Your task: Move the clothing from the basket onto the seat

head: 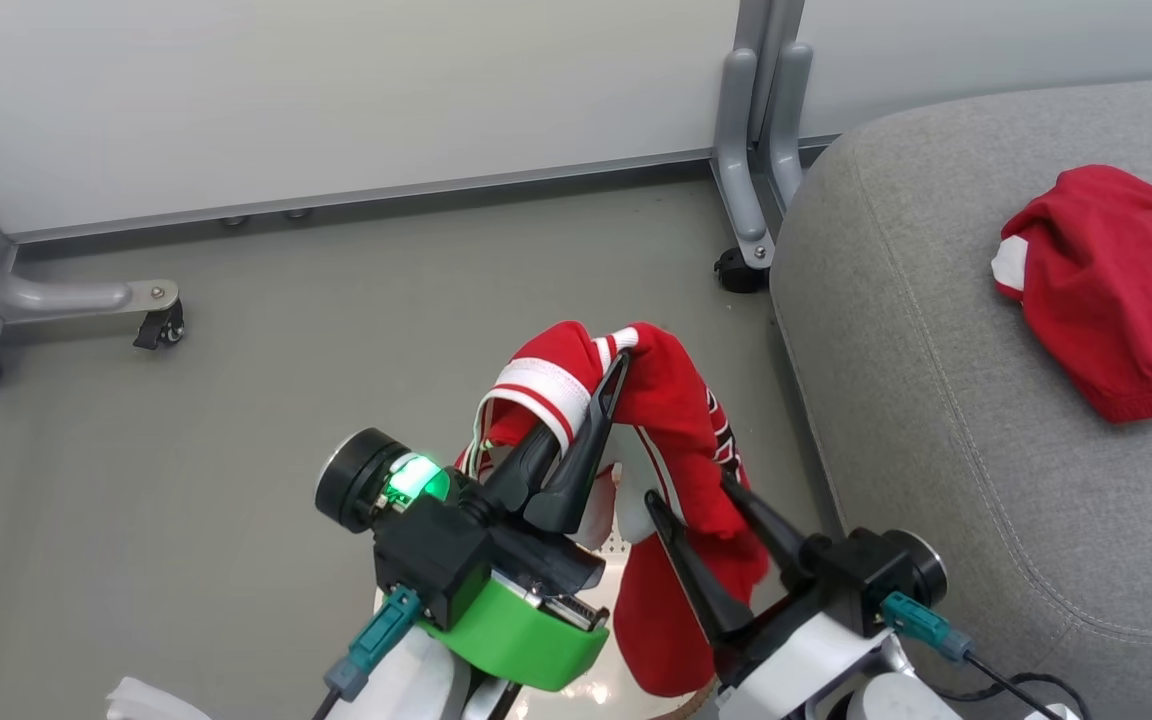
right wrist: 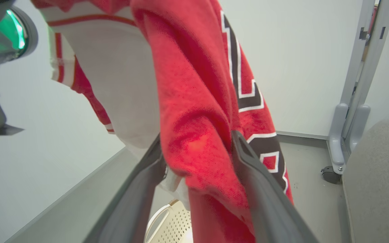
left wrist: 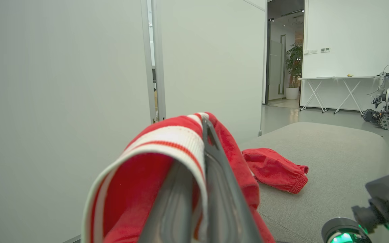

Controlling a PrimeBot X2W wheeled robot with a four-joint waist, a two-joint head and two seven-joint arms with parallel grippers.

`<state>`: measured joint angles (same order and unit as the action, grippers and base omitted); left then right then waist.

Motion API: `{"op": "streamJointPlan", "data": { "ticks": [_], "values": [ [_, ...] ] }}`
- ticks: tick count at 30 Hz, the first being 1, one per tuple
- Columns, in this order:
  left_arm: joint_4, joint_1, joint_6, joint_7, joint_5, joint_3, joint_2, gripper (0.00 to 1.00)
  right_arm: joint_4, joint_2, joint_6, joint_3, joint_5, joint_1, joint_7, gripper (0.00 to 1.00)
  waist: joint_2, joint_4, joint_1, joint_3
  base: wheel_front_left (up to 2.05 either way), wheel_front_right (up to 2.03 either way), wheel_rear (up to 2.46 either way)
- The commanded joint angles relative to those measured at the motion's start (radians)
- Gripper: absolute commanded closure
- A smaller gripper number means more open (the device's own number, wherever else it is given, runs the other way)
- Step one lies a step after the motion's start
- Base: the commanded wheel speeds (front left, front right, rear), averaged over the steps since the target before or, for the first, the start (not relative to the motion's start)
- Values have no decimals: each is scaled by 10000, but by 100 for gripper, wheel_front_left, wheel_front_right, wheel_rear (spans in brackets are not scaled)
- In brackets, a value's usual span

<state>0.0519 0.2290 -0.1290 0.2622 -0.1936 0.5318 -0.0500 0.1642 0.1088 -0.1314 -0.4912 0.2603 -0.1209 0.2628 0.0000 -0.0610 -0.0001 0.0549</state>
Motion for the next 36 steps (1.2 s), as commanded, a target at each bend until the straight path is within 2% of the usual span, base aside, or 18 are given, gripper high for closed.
{"op": "streamJointPlan", "data": {
  "ticks": [1, 23, 24, 25, 26, 36],
  "values": [
    [-58, 182, -23, 36, 83, -15, -17, 100, 88, 14, 14, -79, 138, 154, 29, 100, 0, -4, 1, 54, 0, 0, 0],
    [-570, 241, -24, 36, 627, -445, -104, 100, 56, 170, 14, -243, 288, -63, 29, 100, 0, -77, 1, 308, 0, 0, 0],
    [-600, 211, -9, 38, 650, -475, -104, 93, 65, 173, 14, -239, 288, -53, 29, 100, 0, -73, 1, 294, 0, 0, 0],
    [-680, 162, 28, 36, 692, -507, -115, 55, 72, 176, 14, -232, 286, -35, 29, 100, 0, -69, 1, 275, 0, 0, 0],
    [-730, 129, 64, 36, 725, -532, -122, 0, 78, 180, 14, -227, 284, -20, 29, 100, 0, -65, 1, 259, 0, 0, 0],
    [-940, -47, 207, 36, 824, -744, -122, 0, 124, 222, 12, -227, 263, 141, 29, 100, 0, -77, 1, 57, 0, 0, 0]
  ]
}}
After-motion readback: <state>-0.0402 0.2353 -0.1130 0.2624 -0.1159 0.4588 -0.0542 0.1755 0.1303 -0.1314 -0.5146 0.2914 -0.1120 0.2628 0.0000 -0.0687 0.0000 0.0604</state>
